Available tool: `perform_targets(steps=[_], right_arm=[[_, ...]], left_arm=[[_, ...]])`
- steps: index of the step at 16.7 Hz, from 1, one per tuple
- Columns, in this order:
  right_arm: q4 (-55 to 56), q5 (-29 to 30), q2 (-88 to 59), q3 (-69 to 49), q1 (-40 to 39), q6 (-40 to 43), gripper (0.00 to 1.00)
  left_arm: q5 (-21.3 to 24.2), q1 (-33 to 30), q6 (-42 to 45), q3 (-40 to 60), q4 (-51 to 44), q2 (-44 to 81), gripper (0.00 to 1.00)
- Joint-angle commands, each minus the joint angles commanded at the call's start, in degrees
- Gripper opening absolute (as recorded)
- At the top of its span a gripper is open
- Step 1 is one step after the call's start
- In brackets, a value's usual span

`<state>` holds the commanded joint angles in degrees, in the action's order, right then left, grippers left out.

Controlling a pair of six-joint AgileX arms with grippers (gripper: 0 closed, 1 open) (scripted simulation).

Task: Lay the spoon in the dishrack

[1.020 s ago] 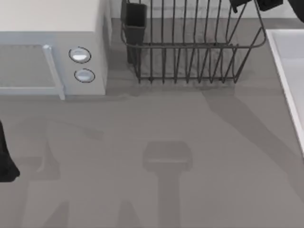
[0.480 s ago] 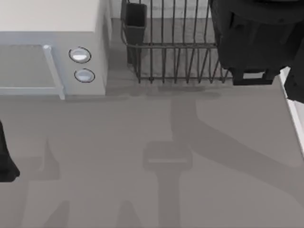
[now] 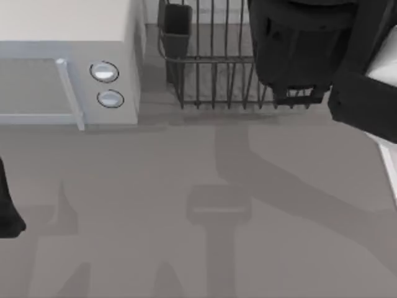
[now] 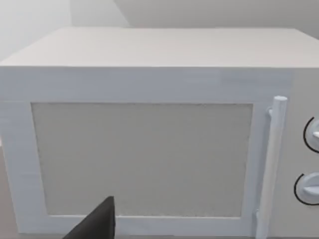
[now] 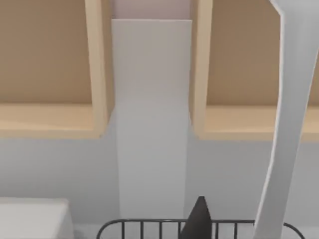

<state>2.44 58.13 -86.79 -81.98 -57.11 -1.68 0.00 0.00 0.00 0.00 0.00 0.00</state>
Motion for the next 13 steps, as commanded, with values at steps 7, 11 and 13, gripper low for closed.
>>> perform_targets(steps=[7,11,13], right_arm=[[26.15,-12.62,-20.58,3.09,12.88,0.27,0.00],[36.29,-18.93,-29.03,5.21,19.69,0.58,0.00],[37.71,-20.02,-30.35,5.60,20.89,0.66,0.00]], left_arm=[[0.00,0.00,0.00,0.00,0.00,0.00,1.00],[0.00,0.00,0.00,0.00,0.00,0.00,1.00],[0.00,0.00,0.00,0.00,0.00,0.00,1.00]])
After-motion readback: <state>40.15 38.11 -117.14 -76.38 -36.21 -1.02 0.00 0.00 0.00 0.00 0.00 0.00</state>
